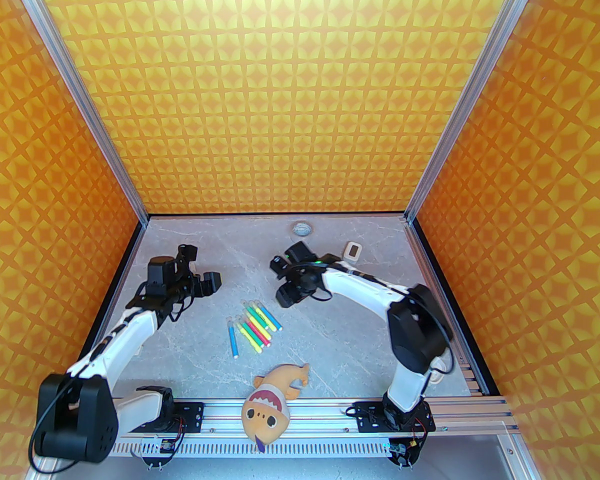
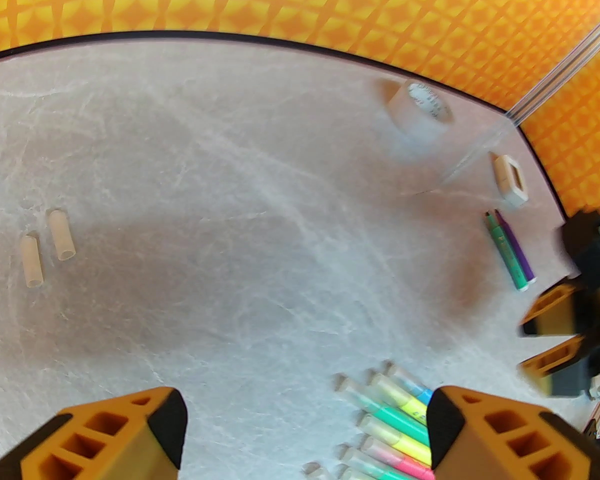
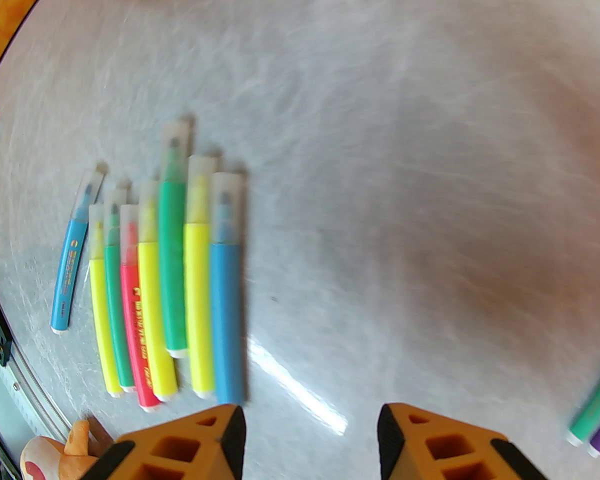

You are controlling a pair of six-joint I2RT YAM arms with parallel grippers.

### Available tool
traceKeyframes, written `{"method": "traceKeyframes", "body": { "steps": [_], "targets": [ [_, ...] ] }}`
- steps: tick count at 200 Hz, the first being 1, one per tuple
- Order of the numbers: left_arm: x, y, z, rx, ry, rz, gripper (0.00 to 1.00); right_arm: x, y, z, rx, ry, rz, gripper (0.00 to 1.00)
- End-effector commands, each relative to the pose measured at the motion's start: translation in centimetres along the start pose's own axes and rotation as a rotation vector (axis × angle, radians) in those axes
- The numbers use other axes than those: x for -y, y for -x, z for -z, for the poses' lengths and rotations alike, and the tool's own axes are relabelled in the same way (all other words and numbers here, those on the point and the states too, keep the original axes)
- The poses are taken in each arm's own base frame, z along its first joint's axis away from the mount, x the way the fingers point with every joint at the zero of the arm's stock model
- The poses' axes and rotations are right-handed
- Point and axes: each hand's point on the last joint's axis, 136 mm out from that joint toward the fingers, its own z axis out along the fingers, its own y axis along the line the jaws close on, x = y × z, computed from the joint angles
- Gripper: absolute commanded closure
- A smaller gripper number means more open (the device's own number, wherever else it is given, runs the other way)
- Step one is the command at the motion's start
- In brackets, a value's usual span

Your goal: Open the pen caps

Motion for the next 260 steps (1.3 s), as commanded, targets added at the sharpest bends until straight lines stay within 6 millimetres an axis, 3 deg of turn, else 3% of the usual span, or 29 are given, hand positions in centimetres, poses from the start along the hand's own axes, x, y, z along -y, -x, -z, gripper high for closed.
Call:
{"method": "traceKeyframes", "body": {
  "steps": [1, 73, 218, 260],
  "targets": [
    [1.1, 0.4, 0.5, 0.047, -0.047, -0.028, 0.12, -1.6, 0.2, -0.9, -0.052, 0.021, 0.028, 0.51],
    [1.0, -0.2, 0.6, 0.059, -0.047, -0.056, 0.07, -2.2, -0.8, -4.0, -0.206, -0.049, 0.059, 0.54],
    [1.1, -0.4, 0.5, 0.053, -0.053, -0.068, 0.07, -3.0, -2.1, -6.1, -0.275, -0.037, 0.072, 0.57],
    [1.3, -0.4, 0.5, 0.052, -0.055, -0.071, 0.07, -2.2, -2.3, -6.6, -0.303, -0.088, 0.073, 0.60]
  ]
}}
